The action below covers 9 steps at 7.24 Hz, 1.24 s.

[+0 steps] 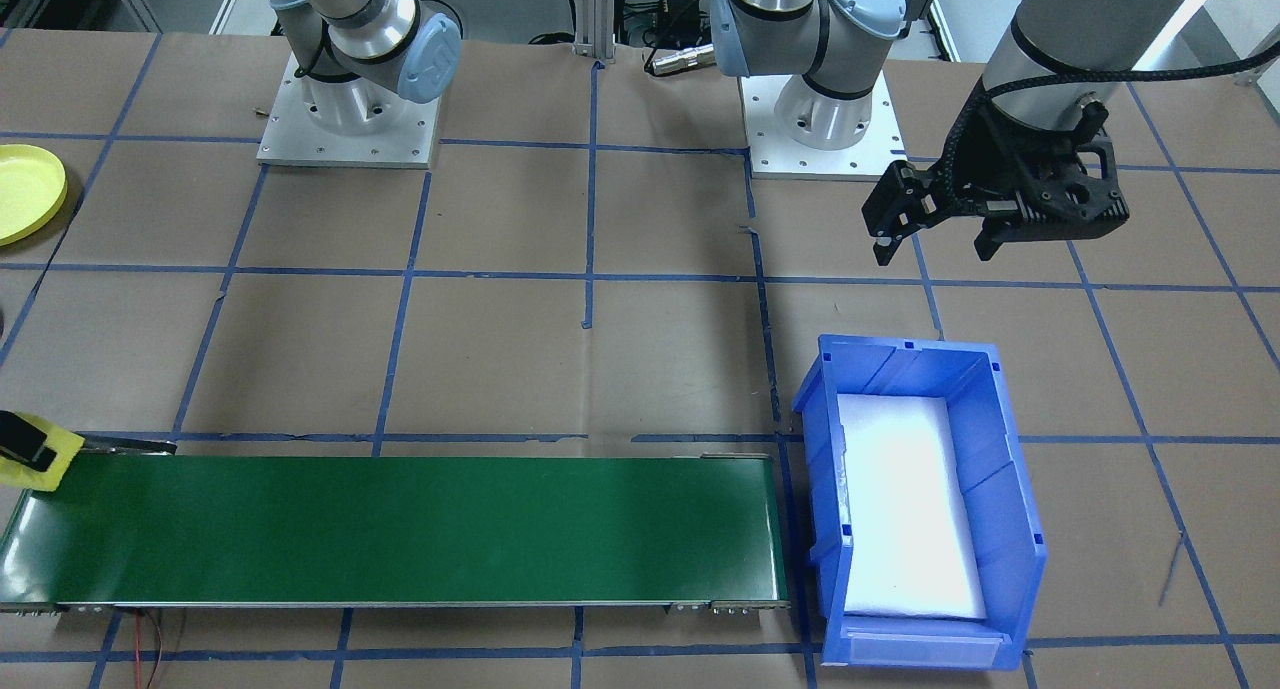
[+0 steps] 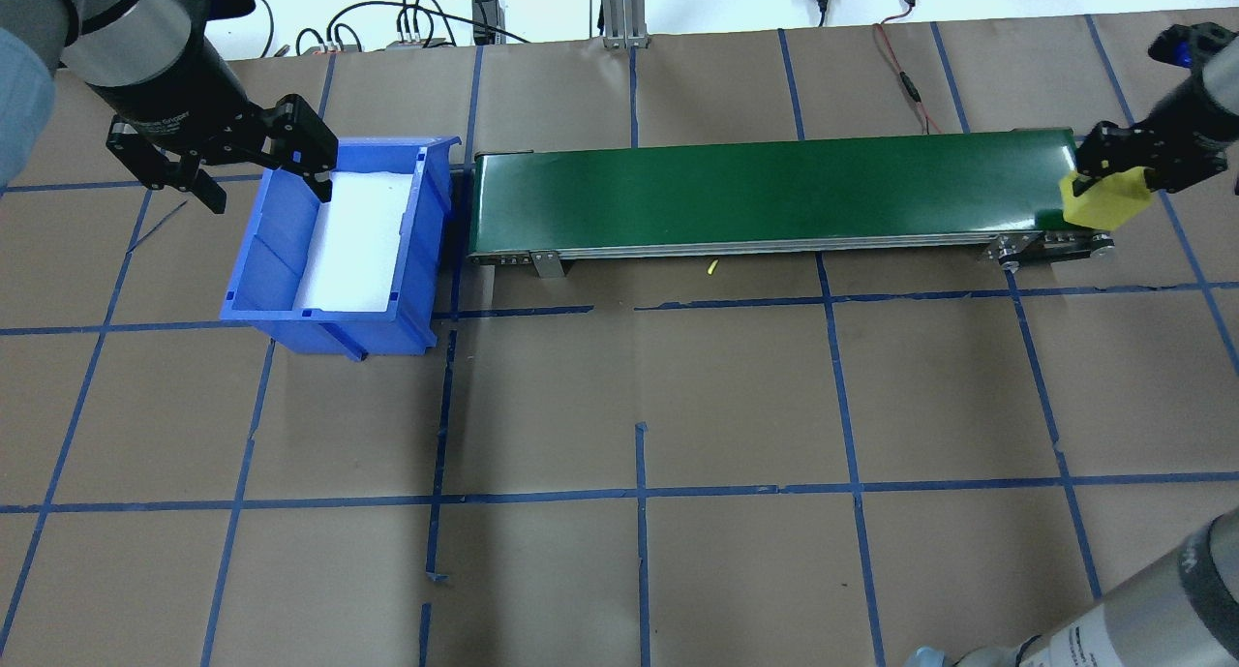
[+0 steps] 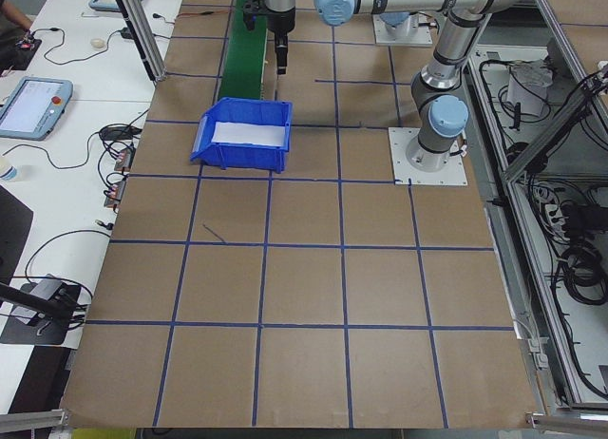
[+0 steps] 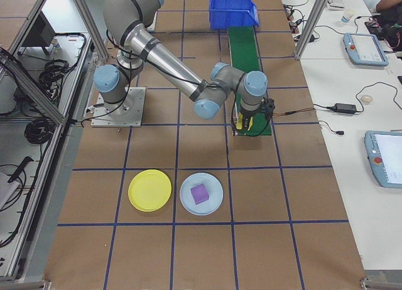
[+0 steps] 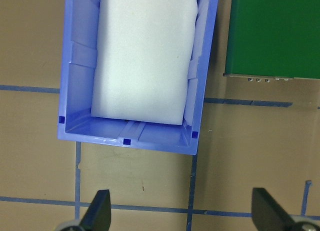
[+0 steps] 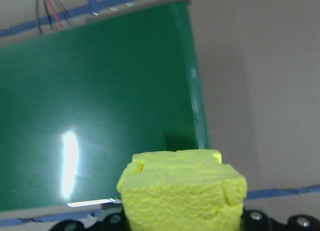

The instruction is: Move block left to right into plate

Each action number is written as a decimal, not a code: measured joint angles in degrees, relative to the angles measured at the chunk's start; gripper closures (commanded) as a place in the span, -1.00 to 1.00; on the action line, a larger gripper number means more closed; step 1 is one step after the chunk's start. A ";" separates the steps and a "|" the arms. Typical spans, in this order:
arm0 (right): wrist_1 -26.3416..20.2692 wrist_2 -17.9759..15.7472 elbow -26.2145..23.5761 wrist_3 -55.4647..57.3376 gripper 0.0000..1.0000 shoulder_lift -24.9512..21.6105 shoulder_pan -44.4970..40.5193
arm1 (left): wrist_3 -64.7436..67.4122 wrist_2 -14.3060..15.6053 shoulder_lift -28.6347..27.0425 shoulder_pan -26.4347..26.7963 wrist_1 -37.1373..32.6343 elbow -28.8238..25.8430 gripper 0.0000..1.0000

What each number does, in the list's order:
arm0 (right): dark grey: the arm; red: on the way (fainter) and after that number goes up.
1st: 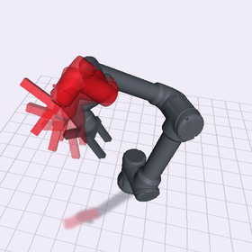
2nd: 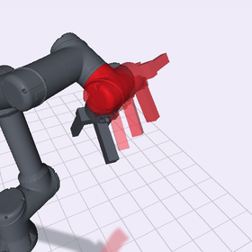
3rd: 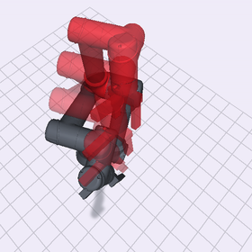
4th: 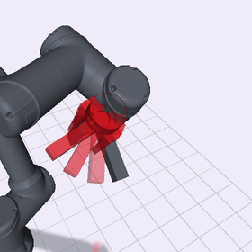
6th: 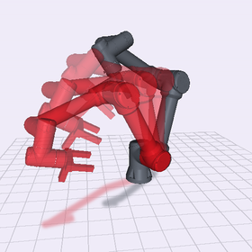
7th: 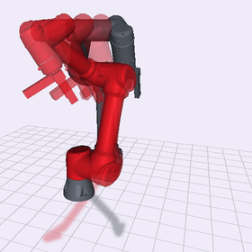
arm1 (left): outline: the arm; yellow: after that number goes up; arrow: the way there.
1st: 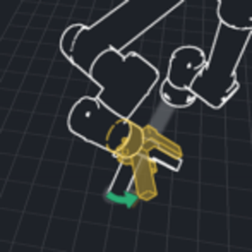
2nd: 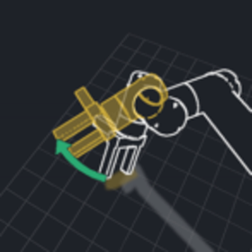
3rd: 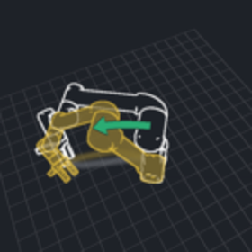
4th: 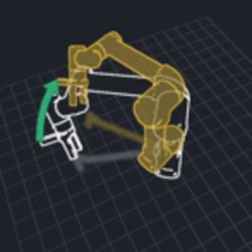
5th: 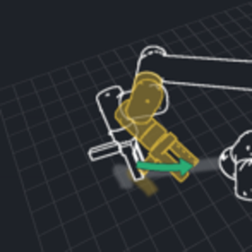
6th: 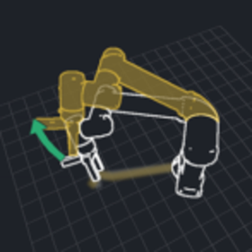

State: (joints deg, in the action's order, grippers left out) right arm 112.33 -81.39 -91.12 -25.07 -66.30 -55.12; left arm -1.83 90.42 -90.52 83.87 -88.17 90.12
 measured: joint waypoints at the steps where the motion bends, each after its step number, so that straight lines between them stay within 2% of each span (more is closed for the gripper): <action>1: -3.21 -0.45 -1.20 -8.09 0.36 -1.45 6.01 | -0.01 -0.04 0.00 -0.02 0.01 -0.01 -1.00; 2: -5.35 -1.54 -3.82 -16.32 0.39 -3.21 12.55 | -0.01 -0.06 0.00 -0.02 0.01 -0.03 -1.00; 3: -5.55 -3.61 -7.15 -23.28 0.37 -4.61 18.60 | -0.01 -0.05 0.00 -0.02 0.01 -0.03 -1.00; 4: -4.22 -5.70 -10.47 -29.75 0.35 -5.55 25.17 | -0.01 -0.02 0.00 -0.02 0.02 -0.07 -1.00; 6: -2.28 -9.73 -14.00 -40.39 0.32 -6.22 35.31 | -0.01 0.01 0.00 -0.03 0.02 -0.10 -1.00; 7: -1.33 -11.25 -15.36 -43.71 0.19 -6.27 39.19 | -0.01 0.00 0.00 -0.05 0.02 -0.11 -1.00; 9: 3.41 -11.88 -17.99 -48.32 -0.61 -6.26 42.82 | 0.01 -0.06 0.00 -0.10 0.04 -0.21 -1.00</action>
State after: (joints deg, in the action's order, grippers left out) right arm 115.74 -93.27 -109.11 -73.39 -72.56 -12.30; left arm -1.83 90.36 -90.53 83.77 -88.13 89.91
